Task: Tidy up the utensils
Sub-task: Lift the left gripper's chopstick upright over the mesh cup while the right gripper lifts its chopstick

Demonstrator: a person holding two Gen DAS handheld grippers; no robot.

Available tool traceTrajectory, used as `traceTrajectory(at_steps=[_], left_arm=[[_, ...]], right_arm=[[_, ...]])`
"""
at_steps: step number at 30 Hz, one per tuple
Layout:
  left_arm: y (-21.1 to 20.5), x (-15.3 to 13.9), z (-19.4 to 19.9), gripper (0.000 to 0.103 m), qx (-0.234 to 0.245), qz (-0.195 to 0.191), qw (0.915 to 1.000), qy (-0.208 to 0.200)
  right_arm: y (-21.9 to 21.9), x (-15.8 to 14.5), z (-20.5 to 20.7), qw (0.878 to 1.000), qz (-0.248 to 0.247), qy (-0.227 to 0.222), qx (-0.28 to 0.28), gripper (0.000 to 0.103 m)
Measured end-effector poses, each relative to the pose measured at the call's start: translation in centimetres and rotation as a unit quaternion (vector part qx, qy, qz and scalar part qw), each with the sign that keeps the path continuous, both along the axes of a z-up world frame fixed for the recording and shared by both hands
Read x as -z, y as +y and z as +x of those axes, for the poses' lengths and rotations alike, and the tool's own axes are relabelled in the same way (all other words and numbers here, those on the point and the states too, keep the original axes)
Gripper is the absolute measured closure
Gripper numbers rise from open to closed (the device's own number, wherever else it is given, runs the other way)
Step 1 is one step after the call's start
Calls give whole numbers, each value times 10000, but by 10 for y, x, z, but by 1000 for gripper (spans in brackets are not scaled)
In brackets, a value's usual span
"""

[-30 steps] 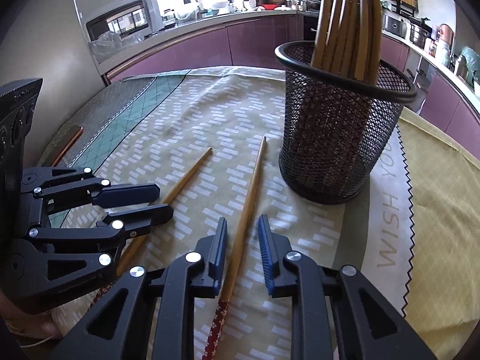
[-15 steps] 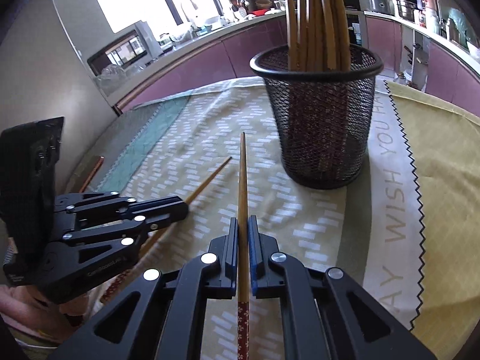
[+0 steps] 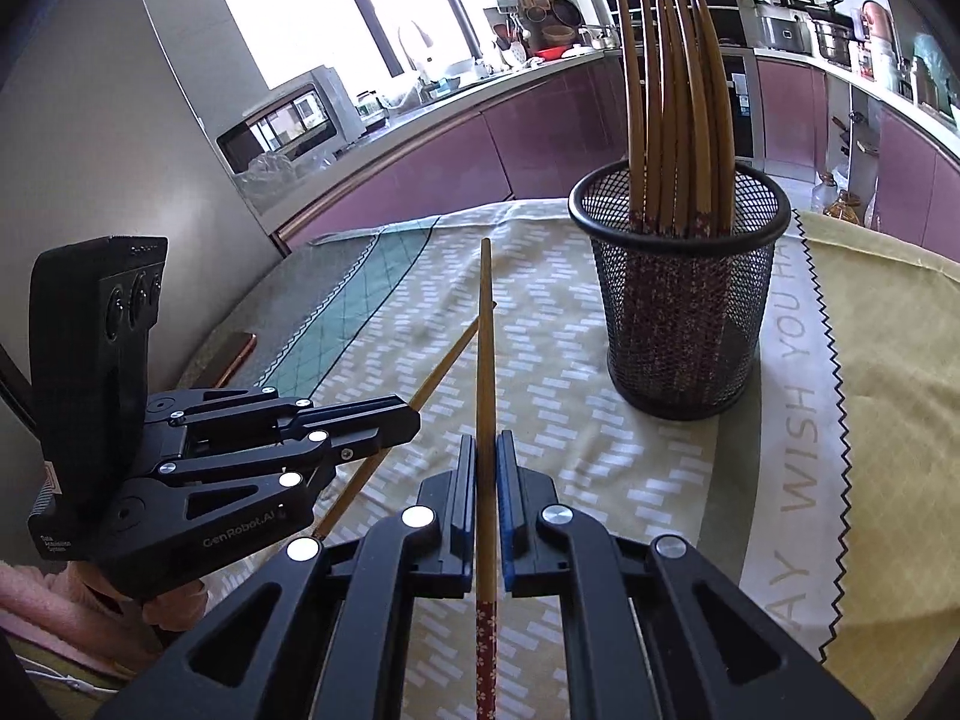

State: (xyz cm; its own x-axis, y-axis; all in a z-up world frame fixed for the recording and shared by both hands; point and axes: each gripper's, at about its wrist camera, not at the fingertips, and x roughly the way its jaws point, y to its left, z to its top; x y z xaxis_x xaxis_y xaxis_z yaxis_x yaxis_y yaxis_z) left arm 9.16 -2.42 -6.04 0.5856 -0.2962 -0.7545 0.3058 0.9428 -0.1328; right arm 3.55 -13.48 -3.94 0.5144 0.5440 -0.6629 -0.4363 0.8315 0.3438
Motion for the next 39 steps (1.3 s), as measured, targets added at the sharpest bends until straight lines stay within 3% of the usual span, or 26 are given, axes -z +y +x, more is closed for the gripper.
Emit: traceTrajectory(at_steps=[16,39], left_arm=[[8,-25,-1,96,107,-575,9982,-91],[4,-47,-1,96,293,-893,9952,-284]], right_arm=[[-19,-19,-3,9991,286,-286,99,97],[-42,-40,-4,9964,592,-557,246,97]])
